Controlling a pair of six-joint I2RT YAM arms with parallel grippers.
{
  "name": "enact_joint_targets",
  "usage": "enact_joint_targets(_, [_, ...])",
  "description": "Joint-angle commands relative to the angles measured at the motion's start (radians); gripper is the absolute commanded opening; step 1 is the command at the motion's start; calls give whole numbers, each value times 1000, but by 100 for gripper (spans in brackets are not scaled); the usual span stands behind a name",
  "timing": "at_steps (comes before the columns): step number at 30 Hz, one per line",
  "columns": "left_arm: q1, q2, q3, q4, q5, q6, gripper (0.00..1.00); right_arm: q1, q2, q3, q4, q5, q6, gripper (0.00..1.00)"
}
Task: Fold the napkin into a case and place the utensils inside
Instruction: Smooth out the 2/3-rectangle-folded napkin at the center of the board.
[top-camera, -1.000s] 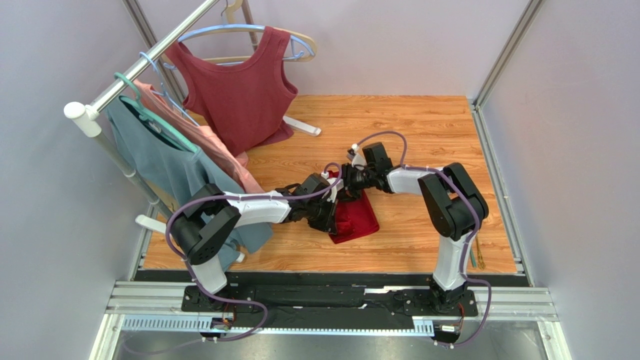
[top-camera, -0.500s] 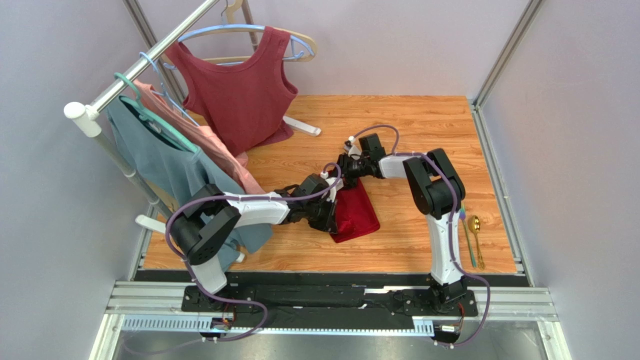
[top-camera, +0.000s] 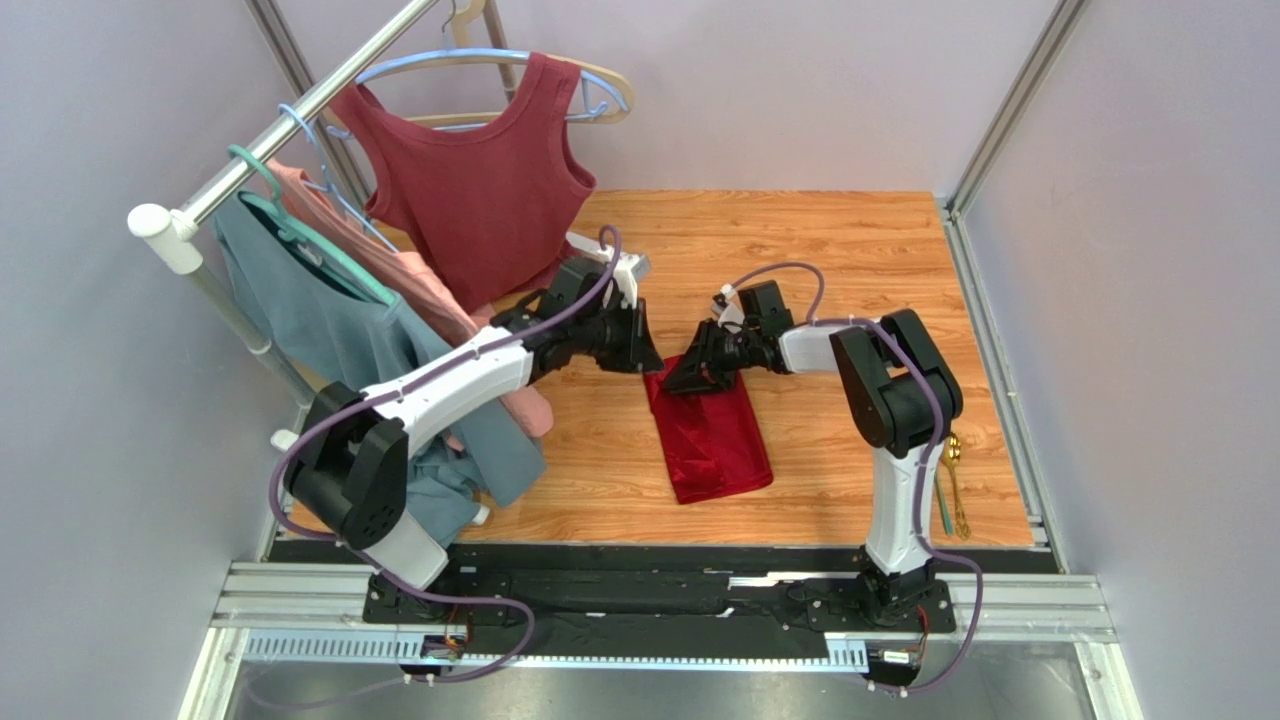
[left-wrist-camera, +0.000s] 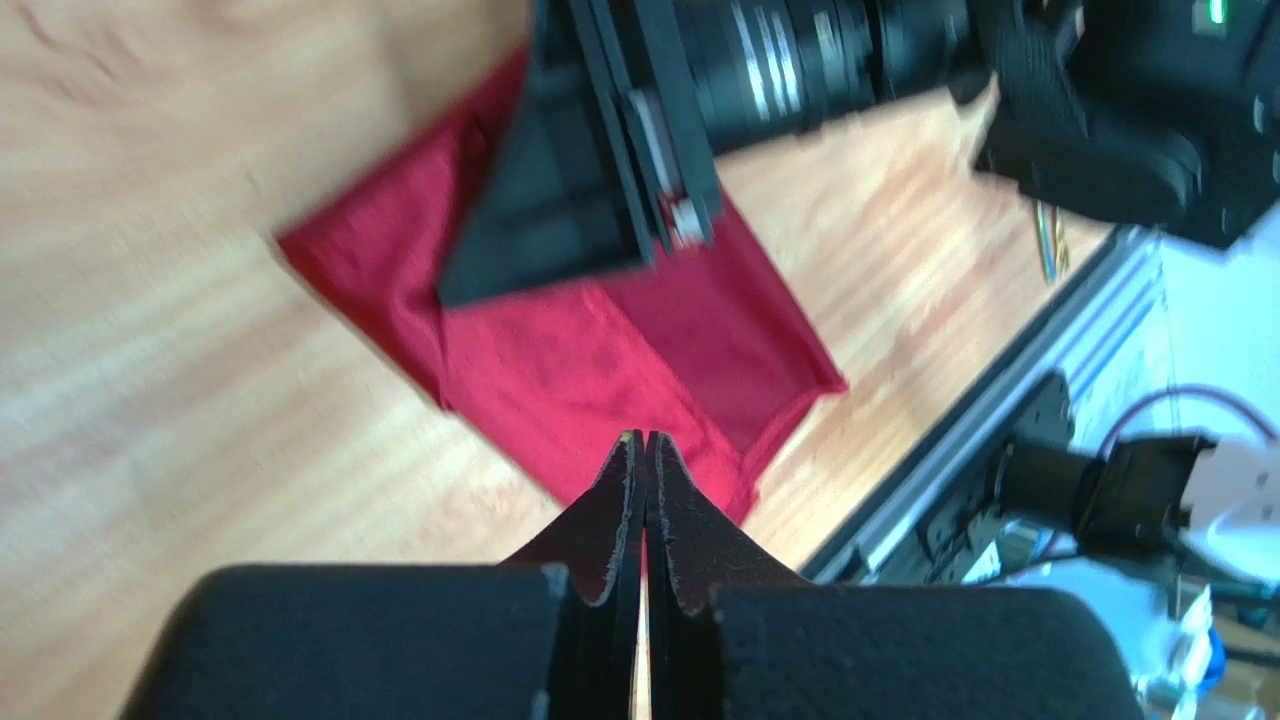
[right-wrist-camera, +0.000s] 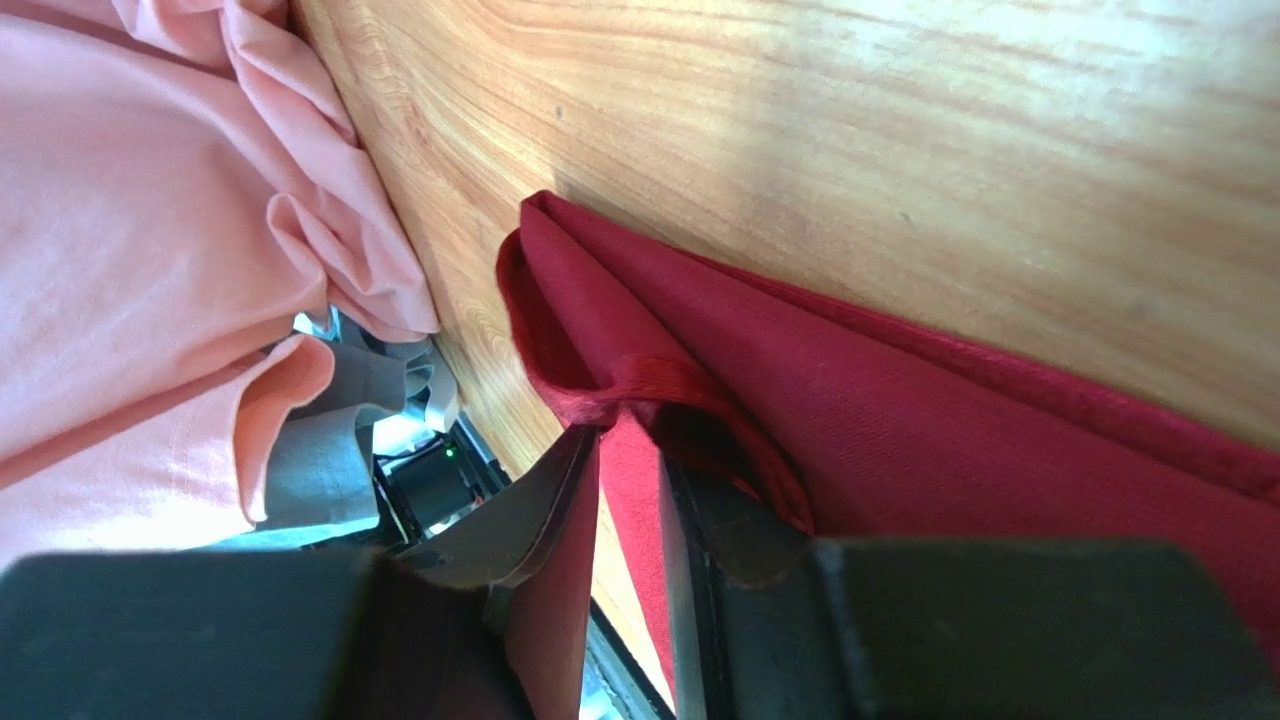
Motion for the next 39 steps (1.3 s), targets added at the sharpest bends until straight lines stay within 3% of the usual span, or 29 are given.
enact_joint_targets(1, [37,102,85,-37,15,-4,0,-16,-92,12,-55,8,-51,27])
enact_joint_targets(10, [42,314,235,21,121,-15,0,-55,-294,-138,-176,18,-151,27])
enact_joint_targets(15, [44,380,292,21,108,-3,0,-18,-363,-227,-168,-27,-188,0])
enact_joint_targets(27, [60,547,369,15,84,-38,0,111,-300,-253,-24,-67,-123,0])
enact_joint_targets(34, [71,613,377,30,104,-85,0,165,-170,-336,177,-87,-64,0])
enact_joint_targets(39, [73,632,393,15,91,-82,0,186,-230,-423,197,-58,-48,0])
